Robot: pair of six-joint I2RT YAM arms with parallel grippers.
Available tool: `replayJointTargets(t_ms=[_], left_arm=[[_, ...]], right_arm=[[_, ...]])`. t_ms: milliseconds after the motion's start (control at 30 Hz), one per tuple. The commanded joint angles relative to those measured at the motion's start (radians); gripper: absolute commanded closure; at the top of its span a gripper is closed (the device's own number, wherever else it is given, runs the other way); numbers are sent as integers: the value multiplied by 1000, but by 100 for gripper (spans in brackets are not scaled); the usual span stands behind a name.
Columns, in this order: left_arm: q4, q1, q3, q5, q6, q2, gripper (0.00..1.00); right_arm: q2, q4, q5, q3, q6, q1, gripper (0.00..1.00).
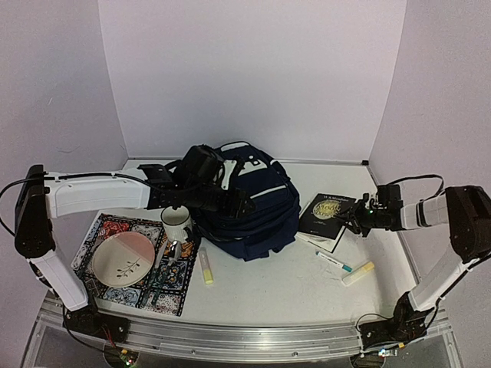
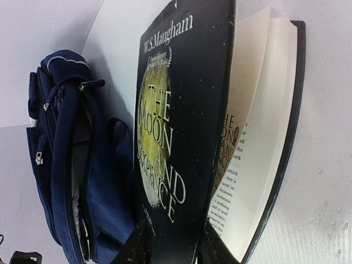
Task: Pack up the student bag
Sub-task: Pick up the book from the corner of the board.
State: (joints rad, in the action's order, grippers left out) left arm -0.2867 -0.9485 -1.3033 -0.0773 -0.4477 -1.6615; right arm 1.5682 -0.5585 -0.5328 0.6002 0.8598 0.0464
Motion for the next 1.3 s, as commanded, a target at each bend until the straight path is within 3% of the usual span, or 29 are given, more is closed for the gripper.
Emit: replayJointTargets(t_ms=[0, 100, 233, 633, 833, 1267], left_arm=[[34, -3, -40, -20, -17, 10, 40], [34, -3, -44, -28, -23, 8, 42], [34, -3, -43, -23, -26, 14, 43], [44, 8, -40, 37, -54, 47, 43], [116, 55, -6, 28, -129, 87, 41], [318, 110, 3, -129, -279, 41, 24]], right_arm=[[42, -88, -41, -9, 41, 14, 72], [60, -112, -47, -14, 53, 14, 73], [42, -117, -49, -21, 63, 15, 81], [-206, -41, -29, -39, 70, 15, 99], [-325, 8, -63, -1, 70, 14, 100], [-513, -10, -175, 87, 122, 62, 100]])
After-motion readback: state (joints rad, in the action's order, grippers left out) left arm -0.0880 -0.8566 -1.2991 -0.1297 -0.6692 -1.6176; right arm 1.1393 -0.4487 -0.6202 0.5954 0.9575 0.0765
